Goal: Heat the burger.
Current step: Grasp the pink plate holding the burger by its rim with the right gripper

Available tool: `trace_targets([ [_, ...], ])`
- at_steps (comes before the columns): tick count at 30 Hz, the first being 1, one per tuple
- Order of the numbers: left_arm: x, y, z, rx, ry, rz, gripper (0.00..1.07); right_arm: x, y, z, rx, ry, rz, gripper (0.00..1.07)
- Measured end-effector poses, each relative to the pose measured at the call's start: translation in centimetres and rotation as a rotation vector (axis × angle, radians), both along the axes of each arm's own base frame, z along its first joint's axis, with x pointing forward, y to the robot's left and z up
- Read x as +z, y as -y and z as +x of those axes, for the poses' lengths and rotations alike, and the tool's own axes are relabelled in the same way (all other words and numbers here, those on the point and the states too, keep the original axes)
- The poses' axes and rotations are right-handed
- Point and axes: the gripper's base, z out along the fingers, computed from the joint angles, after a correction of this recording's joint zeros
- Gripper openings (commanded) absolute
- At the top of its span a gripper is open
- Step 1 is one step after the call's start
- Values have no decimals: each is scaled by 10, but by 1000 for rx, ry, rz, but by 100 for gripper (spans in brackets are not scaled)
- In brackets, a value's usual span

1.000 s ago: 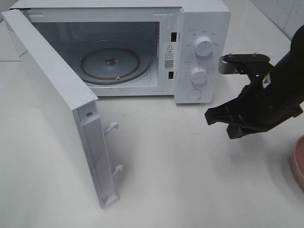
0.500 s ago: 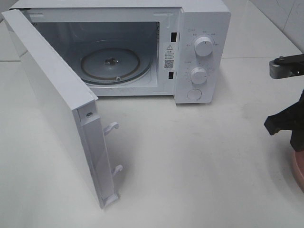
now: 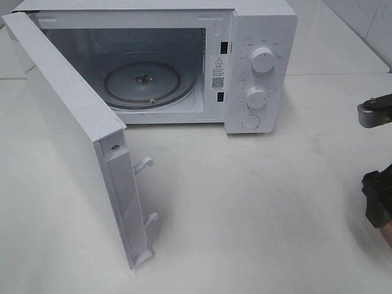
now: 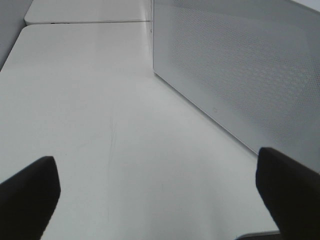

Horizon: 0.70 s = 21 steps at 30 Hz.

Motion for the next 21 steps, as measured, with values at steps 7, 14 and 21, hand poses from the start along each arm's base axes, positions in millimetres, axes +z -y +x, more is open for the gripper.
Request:
trace_targets([
  [7, 0, 0, 0, 0, 0, 0, 100, -15, 2, -9, 8, -20, -5, 100],
  [14, 0, 0, 0, 0, 0, 0, 100, -31, 3, -15, -9, -2, 2, 98],
  [21, 0, 0, 0, 0, 0, 0, 100, -49, 4, -10, -18, -23, -28, 97],
])
